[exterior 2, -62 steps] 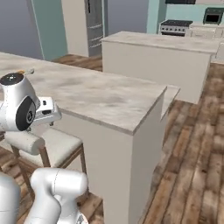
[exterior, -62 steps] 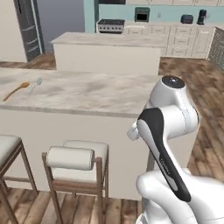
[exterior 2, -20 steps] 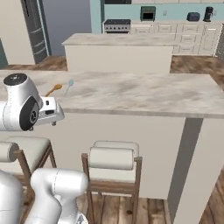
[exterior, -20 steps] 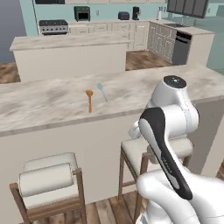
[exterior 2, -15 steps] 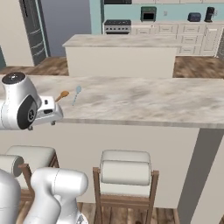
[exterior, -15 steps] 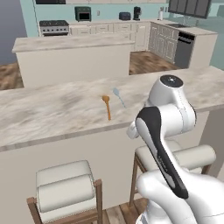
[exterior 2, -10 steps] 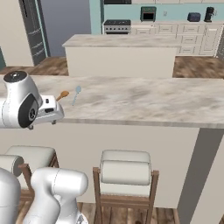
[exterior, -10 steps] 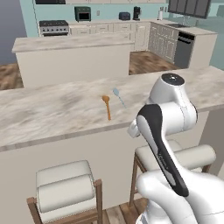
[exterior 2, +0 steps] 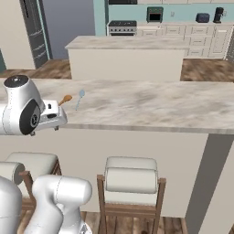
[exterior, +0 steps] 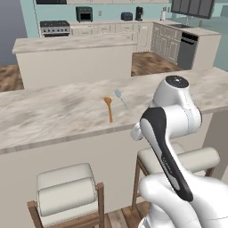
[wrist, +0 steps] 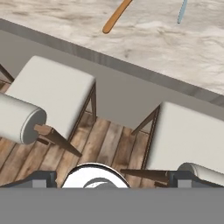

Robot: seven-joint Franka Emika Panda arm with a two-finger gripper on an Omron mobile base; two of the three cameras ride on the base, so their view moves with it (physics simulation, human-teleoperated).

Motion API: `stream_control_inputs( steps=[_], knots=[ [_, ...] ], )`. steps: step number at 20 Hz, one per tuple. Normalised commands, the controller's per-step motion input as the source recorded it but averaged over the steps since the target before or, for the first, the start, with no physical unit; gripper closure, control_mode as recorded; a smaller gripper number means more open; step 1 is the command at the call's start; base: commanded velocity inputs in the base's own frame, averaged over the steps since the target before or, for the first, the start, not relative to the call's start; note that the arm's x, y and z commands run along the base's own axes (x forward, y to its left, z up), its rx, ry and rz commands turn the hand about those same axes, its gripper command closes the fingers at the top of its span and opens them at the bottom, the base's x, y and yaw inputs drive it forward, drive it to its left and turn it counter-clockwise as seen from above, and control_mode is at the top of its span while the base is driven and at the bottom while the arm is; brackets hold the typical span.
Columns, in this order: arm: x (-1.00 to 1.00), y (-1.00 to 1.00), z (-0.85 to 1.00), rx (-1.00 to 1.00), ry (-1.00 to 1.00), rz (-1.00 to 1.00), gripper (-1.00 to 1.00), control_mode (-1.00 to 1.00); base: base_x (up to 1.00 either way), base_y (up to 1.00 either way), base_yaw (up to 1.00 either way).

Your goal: Pick up the metallic utensils from the counter and place them in the open drawer. Make sure not to pick up any wooden utensils.

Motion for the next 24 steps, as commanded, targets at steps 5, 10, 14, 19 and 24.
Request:
stream_control_inputs(
  steps=[5,10,14,19,24],
  knots=[
    [0.00,0.00,0.00,0.00,0.00,0.00,-1.00,1.00,0.00,0.00,0.00],
    [-0.01,-0.17,0.00,0.05,-0.04,-0.02,-1.00,-1.00,0.00,0.00,0.00],
    [-0.13,-0.29,0.09,0.07,-0.10,0.00,-1.00,-1.00,0.00,0.00,0.00],
    [-0.01,-0.21,0.40,0.03,-0.09,-0.13,-1.00,-1.00,0.00,0.00,0.00],
    [0.37,0.20,0.26,0.00,-0.04,-0.30,-1.00,-1.00,0.00,0.00,0.00]
  ],
)
